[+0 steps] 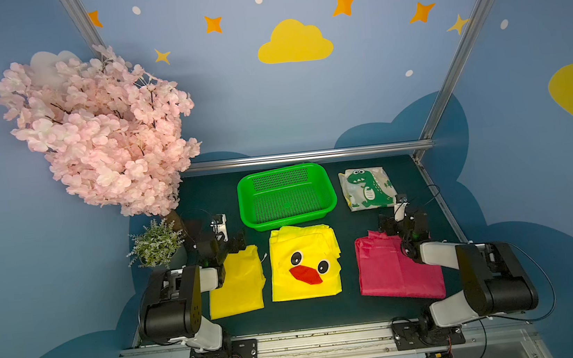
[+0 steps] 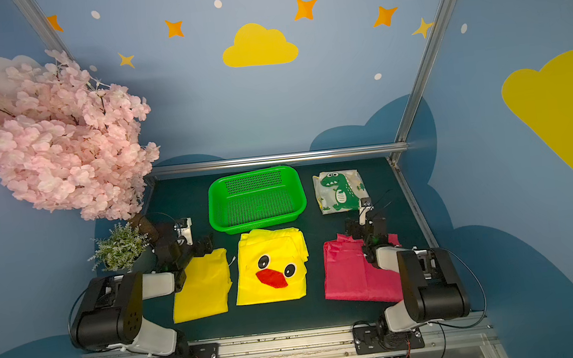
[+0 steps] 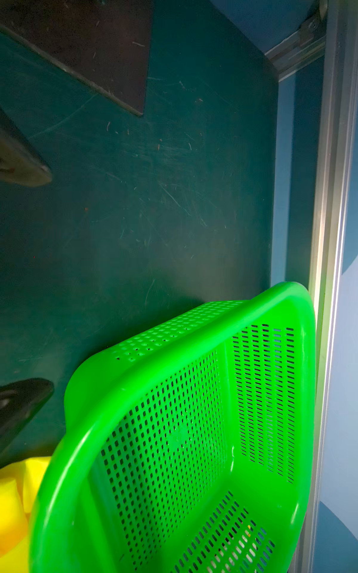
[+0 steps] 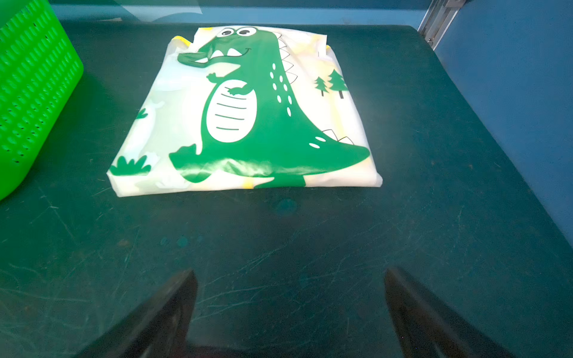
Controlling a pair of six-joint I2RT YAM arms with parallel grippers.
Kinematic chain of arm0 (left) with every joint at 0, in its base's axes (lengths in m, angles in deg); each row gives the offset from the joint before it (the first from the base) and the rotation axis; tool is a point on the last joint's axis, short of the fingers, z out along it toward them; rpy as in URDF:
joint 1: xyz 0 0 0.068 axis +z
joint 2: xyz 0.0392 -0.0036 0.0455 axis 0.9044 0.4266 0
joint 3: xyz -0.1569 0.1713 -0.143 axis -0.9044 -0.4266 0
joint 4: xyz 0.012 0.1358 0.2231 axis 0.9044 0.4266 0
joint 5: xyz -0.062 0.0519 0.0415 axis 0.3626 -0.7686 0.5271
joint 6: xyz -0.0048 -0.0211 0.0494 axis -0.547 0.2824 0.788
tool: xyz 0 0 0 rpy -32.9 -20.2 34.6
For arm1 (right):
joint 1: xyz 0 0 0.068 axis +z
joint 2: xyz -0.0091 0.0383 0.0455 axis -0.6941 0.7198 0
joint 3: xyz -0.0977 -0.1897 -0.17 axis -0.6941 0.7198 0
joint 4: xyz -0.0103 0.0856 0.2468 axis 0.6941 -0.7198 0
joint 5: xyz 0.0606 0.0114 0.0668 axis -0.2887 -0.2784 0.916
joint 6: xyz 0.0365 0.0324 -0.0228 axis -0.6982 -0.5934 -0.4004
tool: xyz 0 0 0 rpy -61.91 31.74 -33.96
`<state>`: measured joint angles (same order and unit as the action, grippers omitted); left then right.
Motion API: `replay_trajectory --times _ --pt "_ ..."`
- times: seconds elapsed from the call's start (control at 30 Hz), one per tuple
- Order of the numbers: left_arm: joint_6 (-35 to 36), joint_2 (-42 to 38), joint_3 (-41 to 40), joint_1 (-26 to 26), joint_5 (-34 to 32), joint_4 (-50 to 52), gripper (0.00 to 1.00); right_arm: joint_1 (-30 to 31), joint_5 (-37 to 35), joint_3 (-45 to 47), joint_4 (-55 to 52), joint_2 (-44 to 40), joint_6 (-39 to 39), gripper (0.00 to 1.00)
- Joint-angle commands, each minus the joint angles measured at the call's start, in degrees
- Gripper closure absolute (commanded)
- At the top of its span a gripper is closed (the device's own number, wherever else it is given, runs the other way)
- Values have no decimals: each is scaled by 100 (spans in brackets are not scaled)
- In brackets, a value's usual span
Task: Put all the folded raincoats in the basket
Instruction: Pick up the raincoat from the center of the board.
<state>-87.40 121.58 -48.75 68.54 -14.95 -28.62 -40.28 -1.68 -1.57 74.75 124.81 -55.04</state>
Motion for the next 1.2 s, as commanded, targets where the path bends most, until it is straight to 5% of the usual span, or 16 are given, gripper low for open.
replay_trajectory --times 0.0,0.8,0.97,1.07,1.17 --pt "-5 -49 61 -2 -9 -2 0 0 26 -81 83 -18 37 2" --pt "8 -316 69 -28 6 123 0 -66 240 -99 79 -348 -82 2" --pt "-139 -1477 398 -381 -653 2017 0 20 -111 -1212 -2859 -1355 -714 2" --pt "-153 -2185 412 -1015 -1061 2757 0 -9 -461 -1884 -4241 -1557 -2145 2" --pt "-136 -2869 659 -1711 -1457 3761 0 -198 -81 -2254 -5201 -1658 -3000 2"
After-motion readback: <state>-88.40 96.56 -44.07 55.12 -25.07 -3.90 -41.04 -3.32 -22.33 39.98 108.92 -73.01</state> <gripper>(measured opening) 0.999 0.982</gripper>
